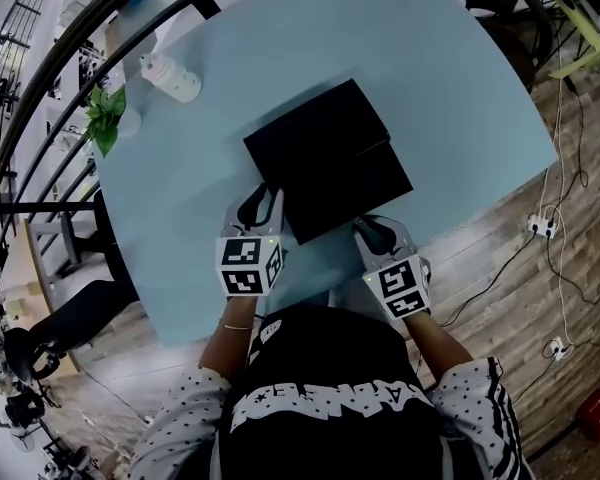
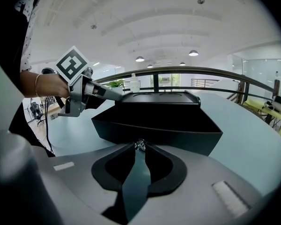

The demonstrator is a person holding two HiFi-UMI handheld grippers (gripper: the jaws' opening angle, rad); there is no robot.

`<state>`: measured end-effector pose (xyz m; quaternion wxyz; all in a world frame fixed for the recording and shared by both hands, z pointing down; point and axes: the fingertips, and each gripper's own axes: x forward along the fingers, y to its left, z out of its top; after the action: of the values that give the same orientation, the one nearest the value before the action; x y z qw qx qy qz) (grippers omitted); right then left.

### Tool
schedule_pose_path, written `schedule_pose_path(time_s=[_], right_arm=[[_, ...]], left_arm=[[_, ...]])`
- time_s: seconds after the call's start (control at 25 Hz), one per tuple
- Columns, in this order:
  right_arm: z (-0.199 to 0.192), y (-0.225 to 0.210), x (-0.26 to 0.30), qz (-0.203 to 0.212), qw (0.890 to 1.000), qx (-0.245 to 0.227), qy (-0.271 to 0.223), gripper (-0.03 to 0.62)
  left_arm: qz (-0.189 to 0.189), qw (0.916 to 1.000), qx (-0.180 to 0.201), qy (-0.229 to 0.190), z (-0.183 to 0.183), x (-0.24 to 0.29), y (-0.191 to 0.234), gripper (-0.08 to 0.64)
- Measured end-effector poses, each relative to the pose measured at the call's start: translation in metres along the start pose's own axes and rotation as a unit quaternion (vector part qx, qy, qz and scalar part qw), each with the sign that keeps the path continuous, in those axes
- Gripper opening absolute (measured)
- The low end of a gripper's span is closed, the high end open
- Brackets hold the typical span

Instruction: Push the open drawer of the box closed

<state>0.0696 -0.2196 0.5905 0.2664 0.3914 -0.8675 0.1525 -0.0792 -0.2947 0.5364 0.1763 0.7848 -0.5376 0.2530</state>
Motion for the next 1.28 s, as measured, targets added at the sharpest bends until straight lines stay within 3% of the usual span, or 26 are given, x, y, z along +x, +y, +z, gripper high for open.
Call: schedule_pose_path(time_s=[1.28], right_arm=[[0.027,-0.011,0.033,0.008,1.000,-0.007,0.020,0.072]], left_arm=[[-0.014,0.9999,0.002,0.000,0.000,0.002,0.005,0.000]])
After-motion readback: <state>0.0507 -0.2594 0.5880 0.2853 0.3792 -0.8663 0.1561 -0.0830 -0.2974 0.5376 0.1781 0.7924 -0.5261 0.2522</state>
